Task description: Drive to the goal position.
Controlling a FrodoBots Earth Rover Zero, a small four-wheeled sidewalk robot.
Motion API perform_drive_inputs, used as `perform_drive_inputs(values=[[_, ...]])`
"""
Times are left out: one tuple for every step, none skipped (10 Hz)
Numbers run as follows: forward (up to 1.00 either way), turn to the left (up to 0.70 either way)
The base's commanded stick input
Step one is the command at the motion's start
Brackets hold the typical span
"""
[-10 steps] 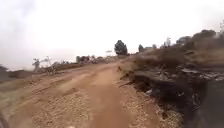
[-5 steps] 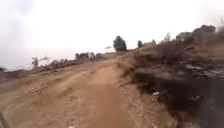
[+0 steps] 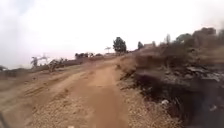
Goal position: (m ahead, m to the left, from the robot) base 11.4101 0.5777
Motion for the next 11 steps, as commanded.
perform_drive_inputs(values=[[0.50,0.00],[0.50,0.27],[0.50,0.40],[0.50,0.00],[0.50,0.00],[0.50,0.00],[0.50,0.00],[0.50,0.00],[0.50,0.00],[0.50,0.00],[0.50,0.00]])
